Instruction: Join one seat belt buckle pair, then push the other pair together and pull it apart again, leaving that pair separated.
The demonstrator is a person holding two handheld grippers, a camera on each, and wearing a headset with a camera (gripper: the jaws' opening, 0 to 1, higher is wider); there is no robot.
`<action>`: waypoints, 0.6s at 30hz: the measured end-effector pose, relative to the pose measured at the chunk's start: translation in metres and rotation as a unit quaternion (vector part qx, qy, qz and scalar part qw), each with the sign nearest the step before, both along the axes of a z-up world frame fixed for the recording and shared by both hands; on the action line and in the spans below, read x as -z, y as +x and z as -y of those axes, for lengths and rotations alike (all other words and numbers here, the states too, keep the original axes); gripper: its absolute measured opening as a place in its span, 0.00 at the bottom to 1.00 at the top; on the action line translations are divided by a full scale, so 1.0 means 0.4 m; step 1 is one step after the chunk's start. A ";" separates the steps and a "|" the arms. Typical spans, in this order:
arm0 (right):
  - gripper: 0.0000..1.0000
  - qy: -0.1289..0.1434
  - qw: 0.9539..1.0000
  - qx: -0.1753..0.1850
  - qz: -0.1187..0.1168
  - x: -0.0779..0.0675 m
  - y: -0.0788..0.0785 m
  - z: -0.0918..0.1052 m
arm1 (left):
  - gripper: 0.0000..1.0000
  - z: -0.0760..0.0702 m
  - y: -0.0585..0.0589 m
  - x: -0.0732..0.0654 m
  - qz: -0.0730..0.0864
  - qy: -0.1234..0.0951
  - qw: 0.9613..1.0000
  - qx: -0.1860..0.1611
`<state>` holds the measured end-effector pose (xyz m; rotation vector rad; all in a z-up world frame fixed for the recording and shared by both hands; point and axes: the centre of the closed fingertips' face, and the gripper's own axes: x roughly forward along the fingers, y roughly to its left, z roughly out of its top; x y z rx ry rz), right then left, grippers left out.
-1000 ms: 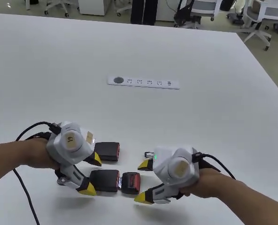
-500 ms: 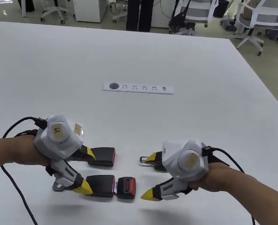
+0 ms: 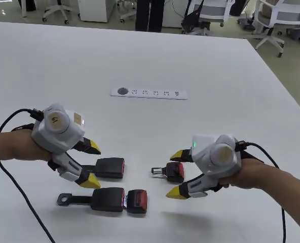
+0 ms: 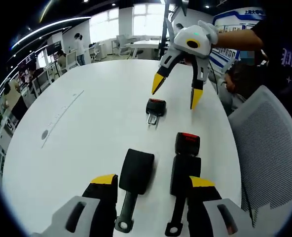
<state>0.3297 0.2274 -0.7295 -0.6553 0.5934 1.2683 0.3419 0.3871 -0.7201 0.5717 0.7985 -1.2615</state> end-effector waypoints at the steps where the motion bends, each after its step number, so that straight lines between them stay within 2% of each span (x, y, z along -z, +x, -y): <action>1: 0.54 -0.002 1.000 0.003 0.000 -0.002 0.005 0.008 | 0.58 0.000 0.008 -0.002 0.002 0.000 1.000 -0.001; 4: 0.53 -0.007 1.000 0.006 0.002 0.000 0.018 0.027 | 0.58 0.001 0.035 -0.006 0.007 0.004 1.000 0.000; 10: 0.52 -0.016 1.000 0.015 0.001 0.003 0.040 0.058 | 0.57 0.018 0.054 -0.002 0.013 0.019 1.000 0.012; 18: 0.46 -0.027 0.999 0.020 -0.003 0.024 0.066 0.082 | 0.52 0.013 0.070 0.043 0.007 0.058 0.997 0.046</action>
